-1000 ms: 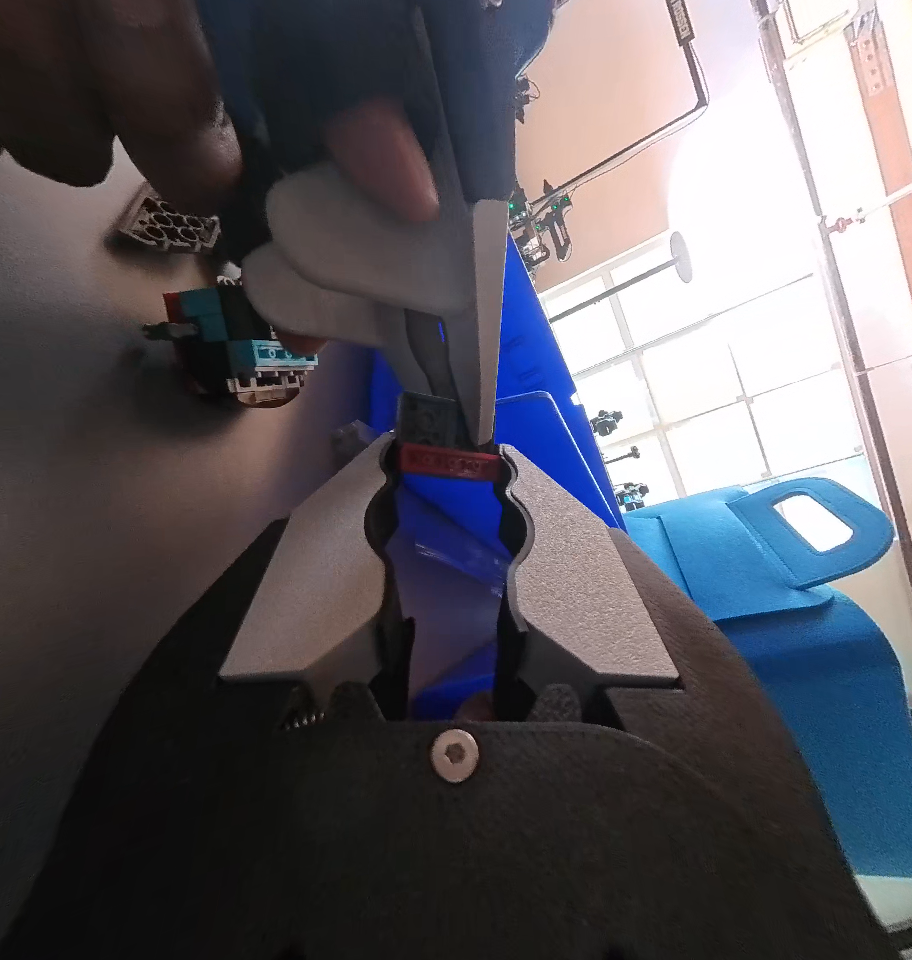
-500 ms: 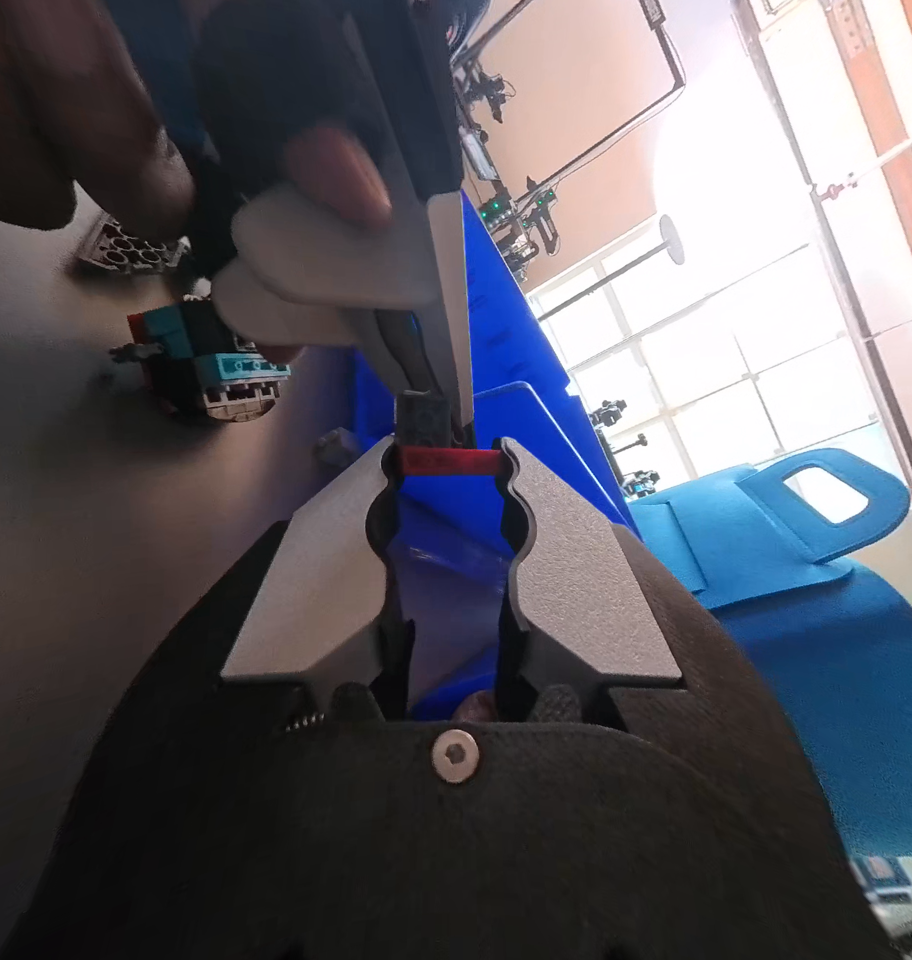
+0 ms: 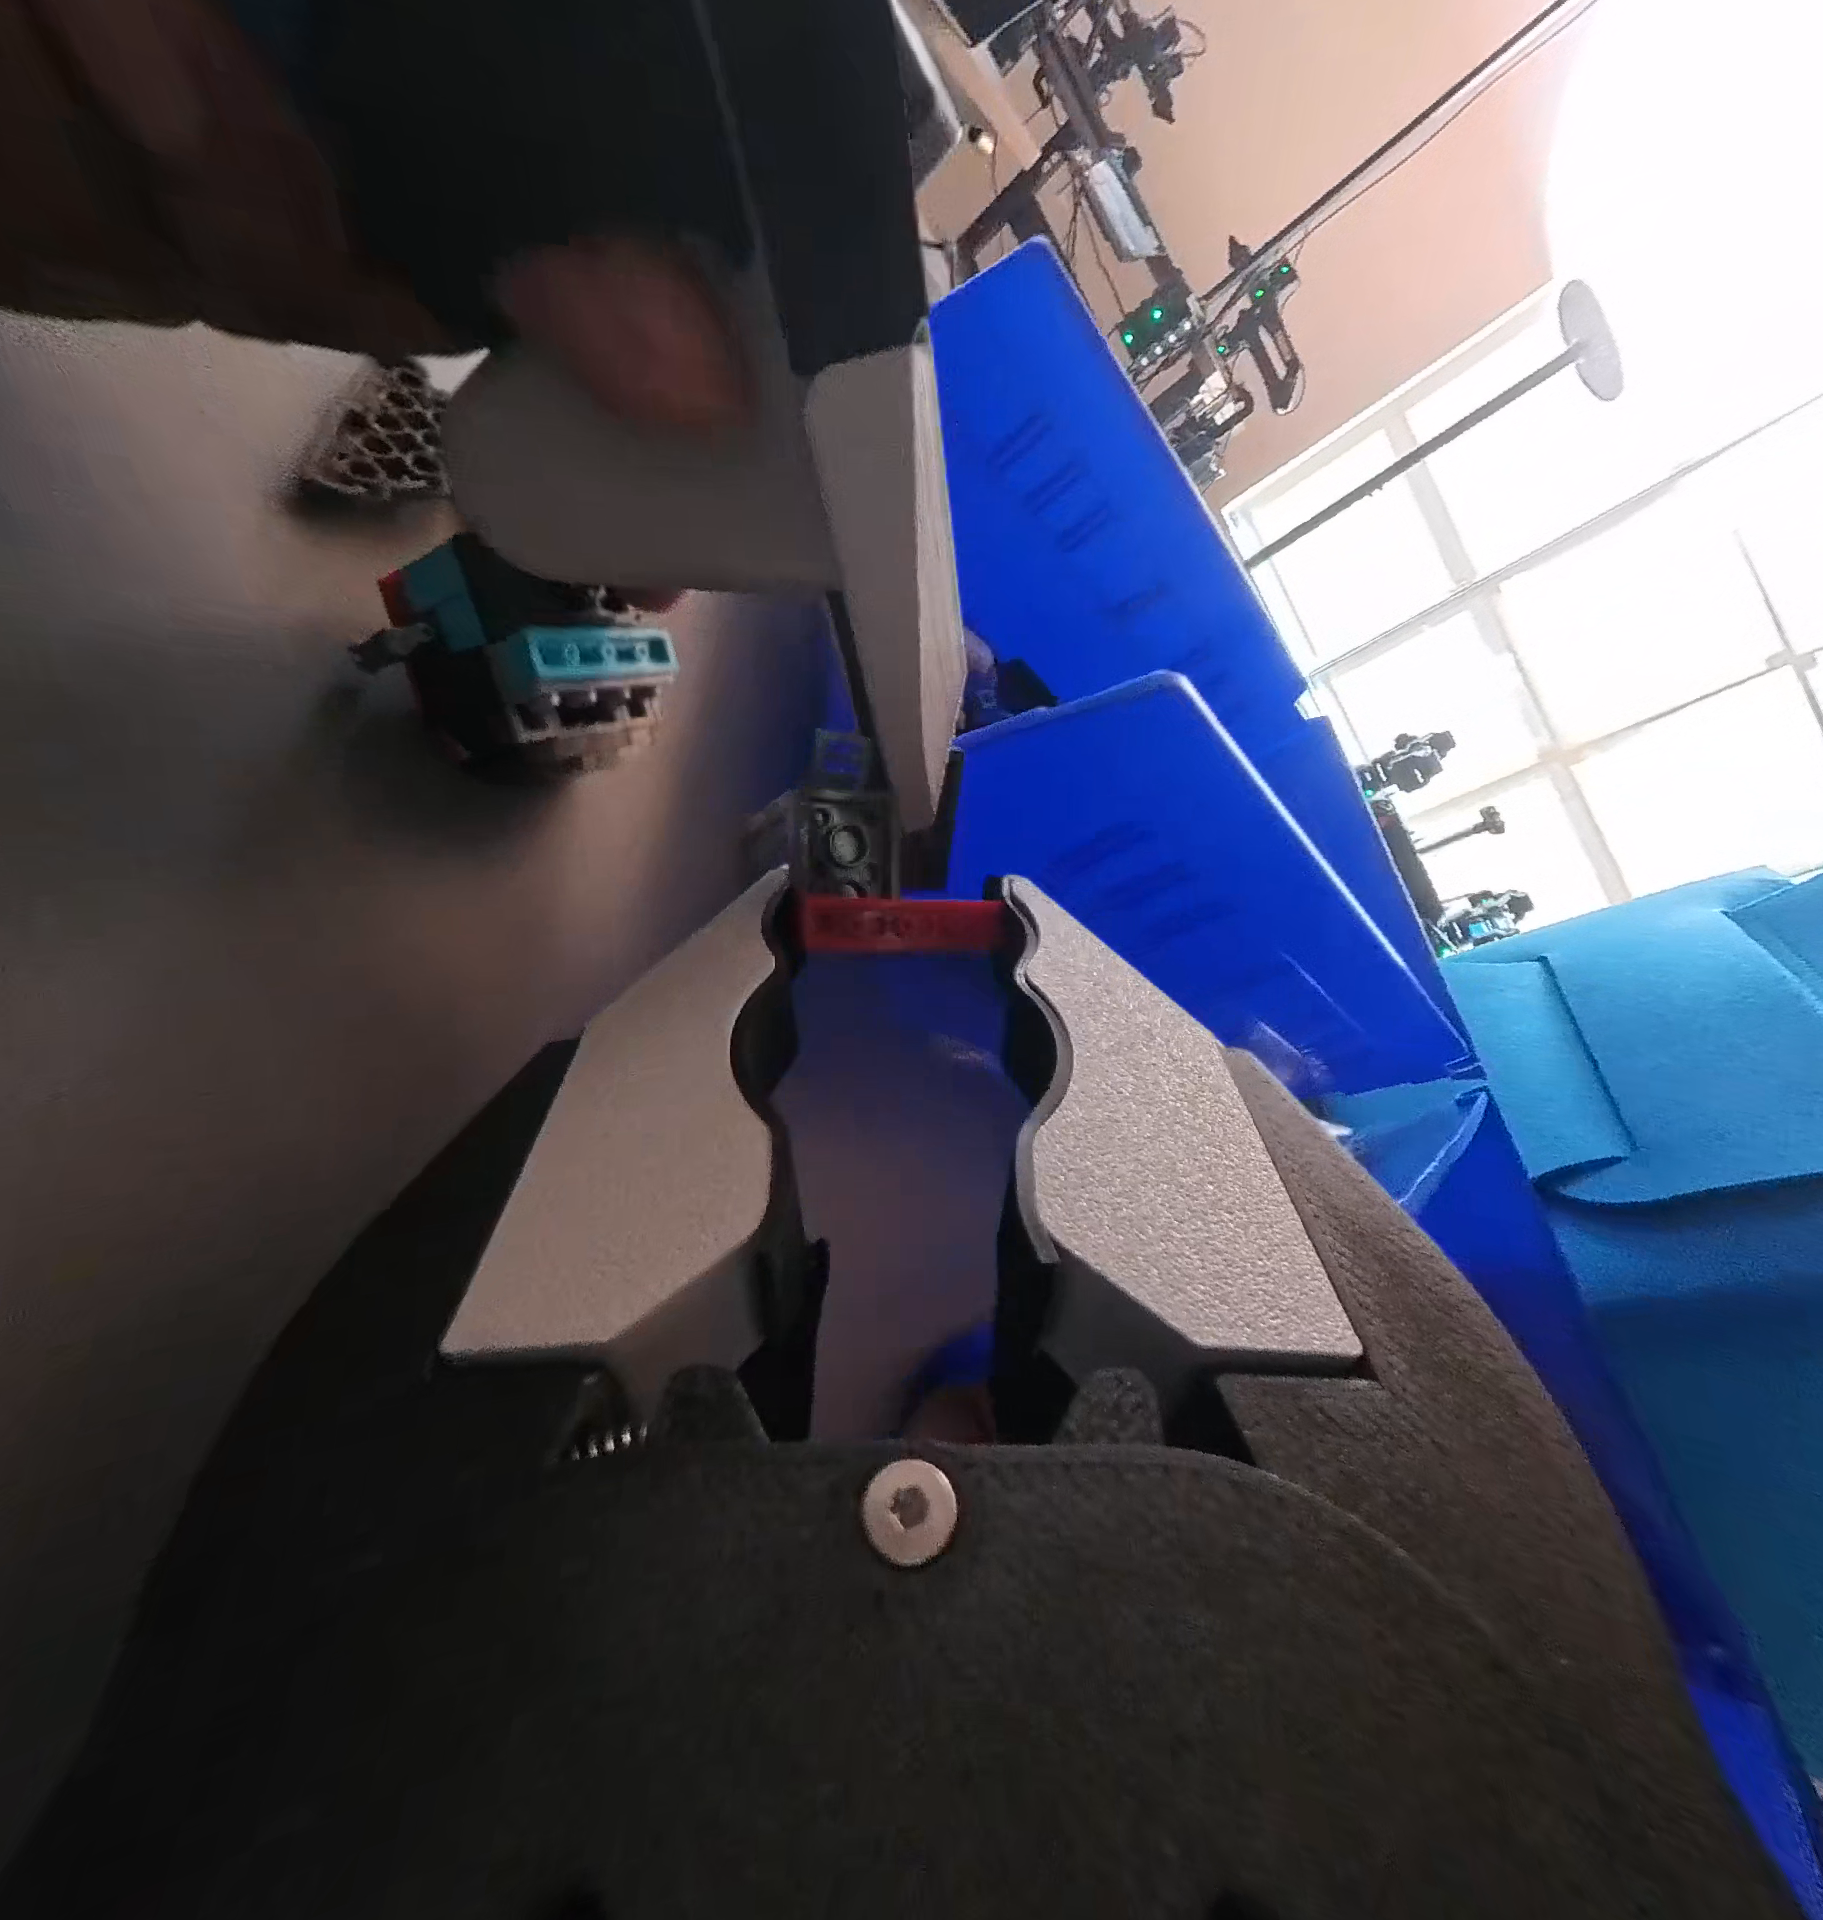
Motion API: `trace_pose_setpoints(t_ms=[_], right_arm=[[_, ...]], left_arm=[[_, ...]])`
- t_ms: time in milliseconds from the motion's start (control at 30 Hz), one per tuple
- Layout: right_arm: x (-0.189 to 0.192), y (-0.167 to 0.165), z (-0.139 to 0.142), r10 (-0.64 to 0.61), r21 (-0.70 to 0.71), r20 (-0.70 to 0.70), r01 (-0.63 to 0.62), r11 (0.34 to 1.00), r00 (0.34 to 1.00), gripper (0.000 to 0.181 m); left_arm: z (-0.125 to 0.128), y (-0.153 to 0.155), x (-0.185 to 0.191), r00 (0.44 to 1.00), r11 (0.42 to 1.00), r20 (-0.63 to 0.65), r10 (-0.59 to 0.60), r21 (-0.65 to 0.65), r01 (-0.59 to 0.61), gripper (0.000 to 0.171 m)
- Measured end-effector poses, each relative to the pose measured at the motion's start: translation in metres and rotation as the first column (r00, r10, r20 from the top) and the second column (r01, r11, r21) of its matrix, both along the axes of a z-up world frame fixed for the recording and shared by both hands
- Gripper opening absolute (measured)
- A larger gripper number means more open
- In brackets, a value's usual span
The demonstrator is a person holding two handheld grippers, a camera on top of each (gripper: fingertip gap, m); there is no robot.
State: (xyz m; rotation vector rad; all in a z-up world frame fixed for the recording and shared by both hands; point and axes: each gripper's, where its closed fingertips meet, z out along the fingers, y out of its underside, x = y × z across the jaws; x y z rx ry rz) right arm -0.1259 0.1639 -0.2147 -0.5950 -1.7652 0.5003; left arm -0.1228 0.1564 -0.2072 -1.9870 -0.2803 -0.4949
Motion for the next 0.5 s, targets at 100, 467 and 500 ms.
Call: trace_pose_setpoints(t_ms=[100,467,500], right_arm=[[0.003,0.001,-0.007,0.01,0.014,0.035,-0.01,1.0,0.999,0.037],[0.022,0.006,-0.035,0.033,-0.038,0.212,-0.026,0.999,0.977,0.037],[0.023,0.006,-0.038,0.035,-0.044,0.233,-0.025,0.999,0.972,0.037]], left_arm=[[-0.007,-0.002,0.002,0.999,0.999,-0.046,-0.026,-0.045,0.024,0.011],[-0.018,-0.004,0.02,0.96,0.984,-0.235,-0.15,-0.128,0.123,0.011],[-0.019,-0.005,0.022,0.956,0.982,-0.245,-0.162,-0.134,0.132,0.012]])
